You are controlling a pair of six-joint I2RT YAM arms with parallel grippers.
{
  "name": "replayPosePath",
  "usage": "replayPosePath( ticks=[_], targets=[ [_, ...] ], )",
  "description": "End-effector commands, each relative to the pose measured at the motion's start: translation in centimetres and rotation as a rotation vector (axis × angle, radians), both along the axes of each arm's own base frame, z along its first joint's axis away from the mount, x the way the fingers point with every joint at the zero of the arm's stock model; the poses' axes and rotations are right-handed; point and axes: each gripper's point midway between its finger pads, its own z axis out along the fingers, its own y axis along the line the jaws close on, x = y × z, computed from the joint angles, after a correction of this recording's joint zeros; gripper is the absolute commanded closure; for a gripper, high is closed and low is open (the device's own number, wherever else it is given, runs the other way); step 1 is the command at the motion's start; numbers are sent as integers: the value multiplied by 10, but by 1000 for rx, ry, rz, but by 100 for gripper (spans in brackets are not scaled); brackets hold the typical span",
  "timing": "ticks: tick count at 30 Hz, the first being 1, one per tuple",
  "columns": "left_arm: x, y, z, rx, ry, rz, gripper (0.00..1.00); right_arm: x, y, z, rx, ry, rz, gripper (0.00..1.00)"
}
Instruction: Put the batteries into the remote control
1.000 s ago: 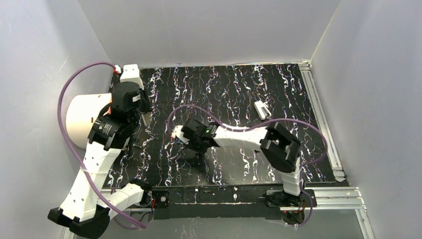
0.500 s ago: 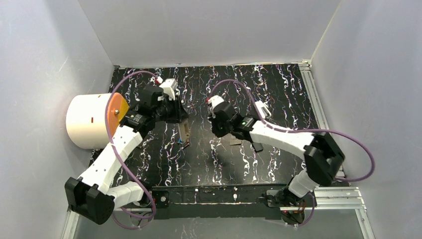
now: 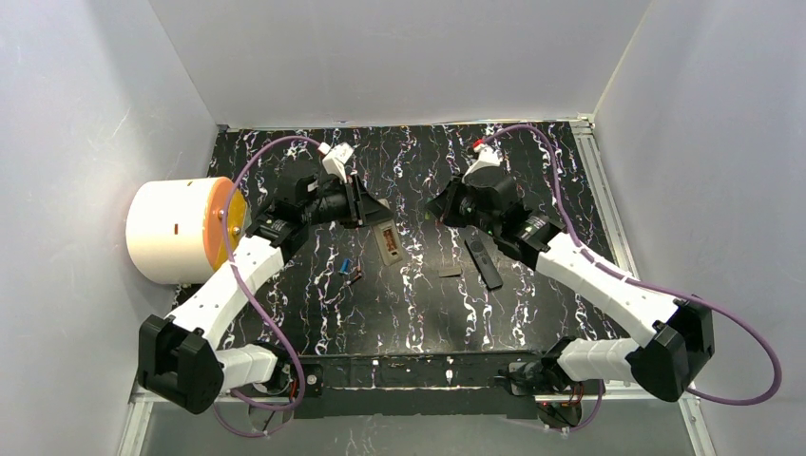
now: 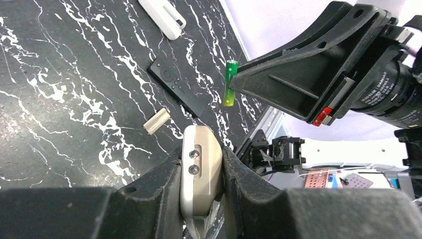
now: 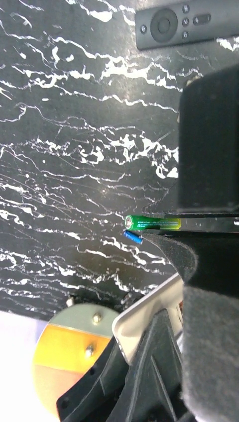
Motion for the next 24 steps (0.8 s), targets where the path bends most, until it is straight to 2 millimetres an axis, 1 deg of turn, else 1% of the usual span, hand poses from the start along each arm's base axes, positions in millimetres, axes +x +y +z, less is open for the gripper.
replayPosePath(
  ticks=[1, 4, 8, 10, 11, 14, 20, 24],
  targets=[
    [6, -5, 16, -69, 14, 16, 100, -9, 9, 37, 185, 8, 23, 93],
    [7, -10, 13, -102, 77, 14, 100, -14, 9, 58, 231, -69, 64, 92],
    [8, -14, 13, -128, 112, 5, 100, -22, 10, 67, 226, -152, 133, 91],
    [8, -16, 17, -148, 110, 1, 100, -29, 10, 68, 200, -187, 190, 91],
    [8, -17, 20, -159, 111, -6, 100, -31, 12, 74, 201, -229, 215, 91],
    [8, -19, 23, -174, 119, -16, 100, -38, 14, 79, 200, -297, 278, 91],
    [6, -19, 24, -174, 88, -32, 100, -45, 25, 65, 143, -373, 375, 91],
    [7, -19, 25, -174, 87, -25, 100, -51, 33, 65, 96, -455, 417, 91]
  ],
)
